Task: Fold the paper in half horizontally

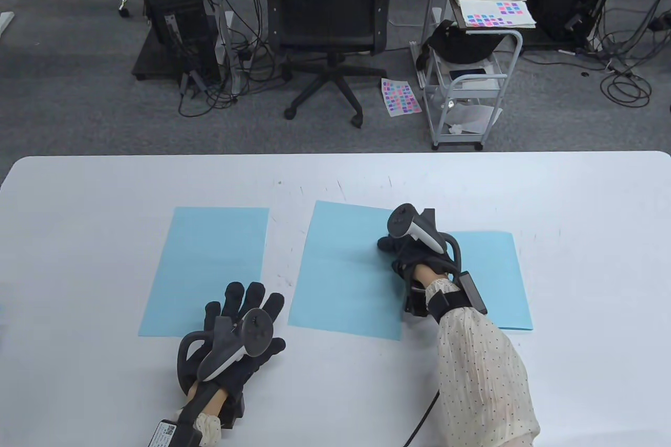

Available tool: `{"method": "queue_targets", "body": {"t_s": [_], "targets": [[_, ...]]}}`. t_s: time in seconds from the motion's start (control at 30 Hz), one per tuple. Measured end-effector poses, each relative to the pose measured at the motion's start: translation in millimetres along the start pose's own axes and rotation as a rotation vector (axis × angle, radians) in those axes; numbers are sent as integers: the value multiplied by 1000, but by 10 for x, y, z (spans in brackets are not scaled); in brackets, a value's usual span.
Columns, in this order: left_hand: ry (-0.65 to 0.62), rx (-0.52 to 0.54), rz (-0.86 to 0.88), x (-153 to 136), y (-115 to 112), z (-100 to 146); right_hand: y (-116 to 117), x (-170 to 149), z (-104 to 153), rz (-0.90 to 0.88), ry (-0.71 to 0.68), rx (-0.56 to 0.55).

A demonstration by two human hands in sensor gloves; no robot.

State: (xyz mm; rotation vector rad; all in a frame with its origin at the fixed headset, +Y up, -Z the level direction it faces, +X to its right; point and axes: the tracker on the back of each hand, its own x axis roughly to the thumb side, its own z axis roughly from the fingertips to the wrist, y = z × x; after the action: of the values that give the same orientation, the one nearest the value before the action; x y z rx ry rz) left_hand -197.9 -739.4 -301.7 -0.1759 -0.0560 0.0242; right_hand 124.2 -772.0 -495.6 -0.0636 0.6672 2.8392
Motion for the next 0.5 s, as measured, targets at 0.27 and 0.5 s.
{"method": "queue_targets", "body": {"t_s": [0.27,0.5], "targets": [[0,0,0,0,0,0,124,55,204,55,-92,30],[-20,-3,-10,39,-14,20,210,87,360,72,-140,44]]}}
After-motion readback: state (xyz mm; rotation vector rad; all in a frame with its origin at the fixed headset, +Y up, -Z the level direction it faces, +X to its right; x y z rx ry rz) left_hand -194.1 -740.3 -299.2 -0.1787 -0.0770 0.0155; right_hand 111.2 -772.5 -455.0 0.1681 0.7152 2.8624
